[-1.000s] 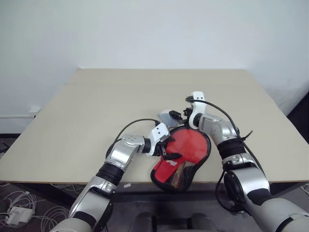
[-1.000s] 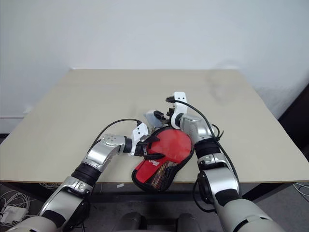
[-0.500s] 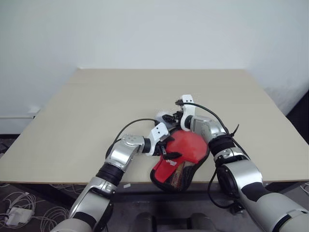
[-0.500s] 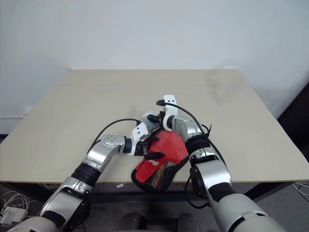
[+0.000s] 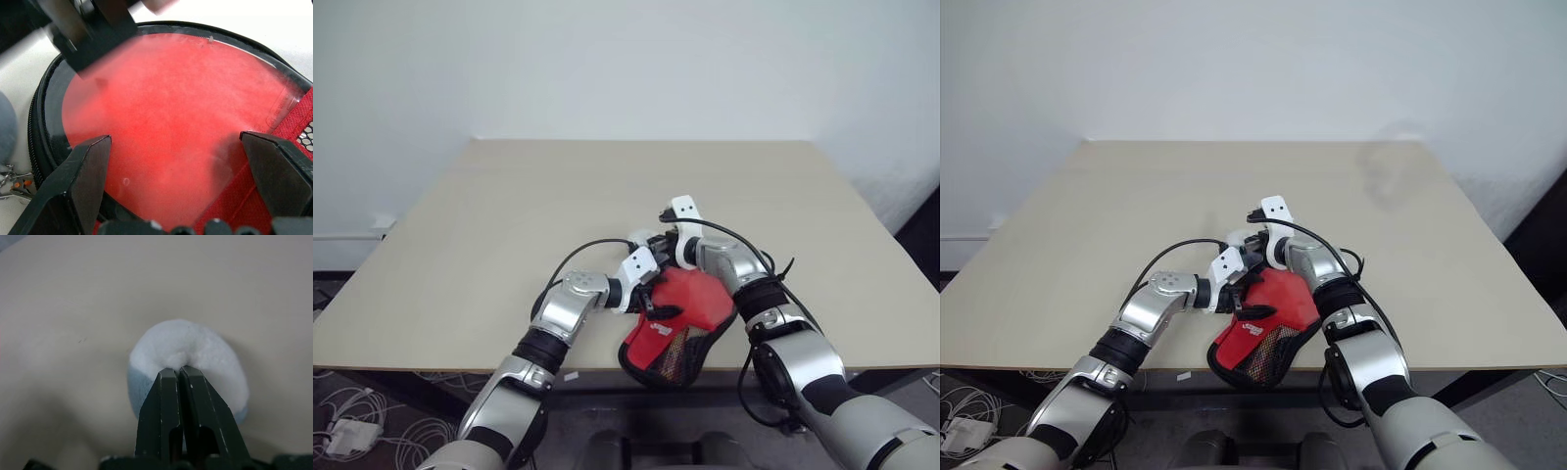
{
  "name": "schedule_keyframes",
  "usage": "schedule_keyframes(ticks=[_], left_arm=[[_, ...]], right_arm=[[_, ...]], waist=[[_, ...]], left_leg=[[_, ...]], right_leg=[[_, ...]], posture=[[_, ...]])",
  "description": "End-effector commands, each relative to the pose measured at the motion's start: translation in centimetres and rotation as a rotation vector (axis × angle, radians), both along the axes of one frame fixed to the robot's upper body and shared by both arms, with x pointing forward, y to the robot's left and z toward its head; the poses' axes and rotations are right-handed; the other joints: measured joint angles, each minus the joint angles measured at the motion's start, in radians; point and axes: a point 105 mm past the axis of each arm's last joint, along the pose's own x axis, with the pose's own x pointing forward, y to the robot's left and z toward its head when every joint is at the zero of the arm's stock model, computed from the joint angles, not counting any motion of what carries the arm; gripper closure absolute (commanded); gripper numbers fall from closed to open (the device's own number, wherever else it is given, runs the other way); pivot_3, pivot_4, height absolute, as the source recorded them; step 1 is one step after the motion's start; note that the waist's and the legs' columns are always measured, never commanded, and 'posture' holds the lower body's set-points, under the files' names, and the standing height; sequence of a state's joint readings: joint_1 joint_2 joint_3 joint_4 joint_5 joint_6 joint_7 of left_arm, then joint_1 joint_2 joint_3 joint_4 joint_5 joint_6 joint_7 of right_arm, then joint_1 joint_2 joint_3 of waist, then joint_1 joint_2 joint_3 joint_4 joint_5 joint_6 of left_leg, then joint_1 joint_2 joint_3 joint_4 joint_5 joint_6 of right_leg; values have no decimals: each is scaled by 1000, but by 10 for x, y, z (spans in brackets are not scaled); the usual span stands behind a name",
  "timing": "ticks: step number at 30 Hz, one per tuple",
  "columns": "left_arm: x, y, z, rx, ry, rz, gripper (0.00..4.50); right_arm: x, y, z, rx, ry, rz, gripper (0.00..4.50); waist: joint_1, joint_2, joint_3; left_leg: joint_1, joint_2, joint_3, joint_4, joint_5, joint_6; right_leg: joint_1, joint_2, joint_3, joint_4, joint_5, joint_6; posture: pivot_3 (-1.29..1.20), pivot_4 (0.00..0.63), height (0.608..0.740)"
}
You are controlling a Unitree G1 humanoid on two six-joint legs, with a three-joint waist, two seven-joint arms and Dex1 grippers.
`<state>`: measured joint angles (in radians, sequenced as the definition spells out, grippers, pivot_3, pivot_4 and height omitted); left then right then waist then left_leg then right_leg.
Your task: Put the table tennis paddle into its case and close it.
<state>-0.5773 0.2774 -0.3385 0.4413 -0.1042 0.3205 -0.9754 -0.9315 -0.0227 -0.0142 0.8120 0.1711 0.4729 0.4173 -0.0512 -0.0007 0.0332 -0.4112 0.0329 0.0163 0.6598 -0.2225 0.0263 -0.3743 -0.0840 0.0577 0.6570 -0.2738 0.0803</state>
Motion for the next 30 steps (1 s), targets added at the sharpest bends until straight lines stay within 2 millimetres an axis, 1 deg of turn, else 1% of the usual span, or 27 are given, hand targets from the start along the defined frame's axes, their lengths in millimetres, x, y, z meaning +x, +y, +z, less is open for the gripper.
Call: schedule_keyframes(ticks=[1,3,5,11,16,19,21,24,27,30], left_arm=[[-9,10,-29,93,87,25,0],[-9,10,-30,93,88,25,0],[-10,8,-31,94,88,22,0],[-9,5,-30,90,86,21,0],[-8,4,-30,93,80,18,0],[-8,2,-30,93,77,11,0],[-7,1,-30,91,77,9,0],[-7,-1,-31,93,79,2,0],[-8,-3,-33,95,85,-11,0],[-8,-4,-33,99,87,-20,0]], right_arm=[[23,-24,57,110,-184,-152,4476],[31,-43,68,157,-208,-256,4476],[37,-63,69,177,-197,-344,4476],[39,-107,56,146,-169,-492,4476],[27,-140,43,64,-181,-552,4476],[12,-165,35,18,-187,-603,4476],[-3,-184,31,3,-183,-644,4476],[-31,-212,23,-18,-160,-708,4476],[-57,-227,20,-34,-141,-733,4476],[-86,-236,23,-42,-134,-737,4476]], waist=[[0,0,0],[0,0,0],[1,0,0],[1,0,0],[5,0,0],[5,0,0],[7,1,0],[11,1,0],[15,1,0],[19,1,0]], left_leg=[[0,0,0,0,0,0],[0,0,0,0,0,0],[0,0,0,0,0,0],[0,0,0,0,0,0],[0,-1,0,0,0,0],[0,-1,0,0,0,0],[-1,-1,0,0,0,0],[-1,-2,-1,0,0,0],[-1,-2,0,0,0,1],[-1,-2,0,1,0,1]], right_leg=[[0,0,0,0,0,0],[0,0,0,0,0,0],[0,0,0,0,0,0],[0,-1,0,0,0,0],[1,-1,0,-1,0,0],[1,-1,0,-1,0,0],[1,-1,0,-1,0,0],[1,-2,0,-2,0,0],[2,-2,0,-2,-1,0],[1,-2,1,-3,-1,0]], posture=[[0,0,728],[0,0,728],[0,0,728],[0,0,728],[0,0,728],[0,0,728],[0,0,728],[0,0,728],[0,0,728],[0,0,728]])
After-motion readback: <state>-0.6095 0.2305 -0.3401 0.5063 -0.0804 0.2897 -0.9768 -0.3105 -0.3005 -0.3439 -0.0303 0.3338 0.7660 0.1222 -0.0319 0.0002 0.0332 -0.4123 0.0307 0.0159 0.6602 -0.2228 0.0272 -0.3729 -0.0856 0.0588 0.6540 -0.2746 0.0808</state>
